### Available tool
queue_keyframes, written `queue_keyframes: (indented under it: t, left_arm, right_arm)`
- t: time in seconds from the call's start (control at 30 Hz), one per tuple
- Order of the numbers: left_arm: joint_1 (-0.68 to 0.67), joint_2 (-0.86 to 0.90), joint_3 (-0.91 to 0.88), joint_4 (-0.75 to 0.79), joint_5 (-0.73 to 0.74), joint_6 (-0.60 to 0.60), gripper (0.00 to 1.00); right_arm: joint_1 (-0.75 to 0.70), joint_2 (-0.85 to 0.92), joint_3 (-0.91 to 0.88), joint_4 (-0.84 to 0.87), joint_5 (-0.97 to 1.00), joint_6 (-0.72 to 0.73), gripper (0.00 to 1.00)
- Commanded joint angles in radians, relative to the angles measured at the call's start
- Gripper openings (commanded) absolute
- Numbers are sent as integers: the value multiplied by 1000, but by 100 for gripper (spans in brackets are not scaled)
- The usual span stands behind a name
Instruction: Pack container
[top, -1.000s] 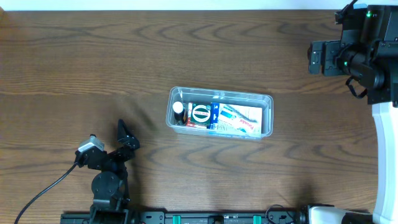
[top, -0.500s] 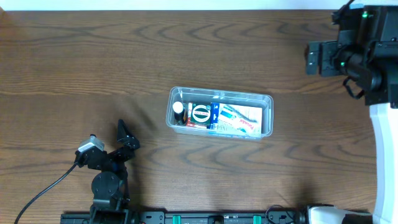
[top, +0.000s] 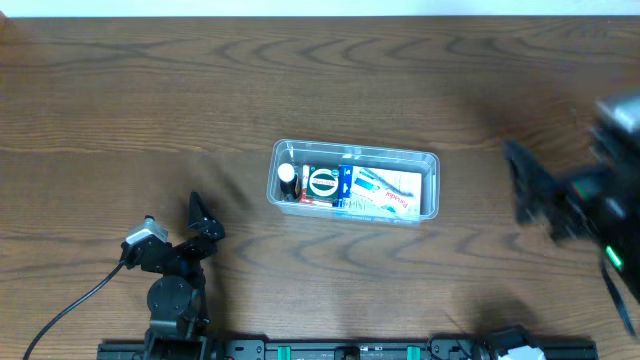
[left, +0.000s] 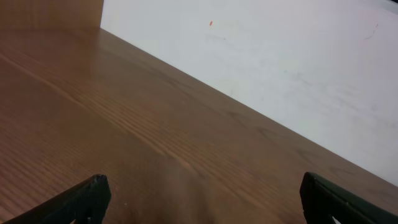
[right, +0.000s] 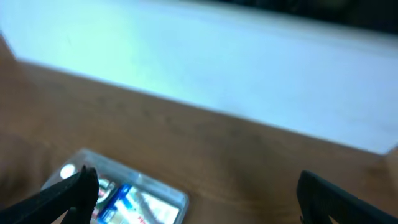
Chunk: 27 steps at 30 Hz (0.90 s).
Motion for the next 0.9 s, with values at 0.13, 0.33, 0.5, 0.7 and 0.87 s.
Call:
queue_keyframes:
  t: [0.13, 0.33, 0.5, 0.7, 0.87]
  left_arm:
    - [5, -7, -19, -37, -24, 17, 98]
    - [5, -7, -19, -37, -24, 17, 98]
    - [5, -7, -19, -37, -24, 17, 98]
    - [5, -7, -19, -37, -24, 17, 98]
    - [5, -7, -19, -37, -24, 17, 98]
  right_arm:
    - [-97, -252, -140, 59, 8, 29, 99]
    - [-136, -494, -497, 313, -17, 50, 99]
    - [-156, -657, -774, 522, -33, 103, 99]
    - [-172, -813, -1061, 731, -62, 147, 99]
    - [-175, -883, -1249, 900, -87, 151, 99]
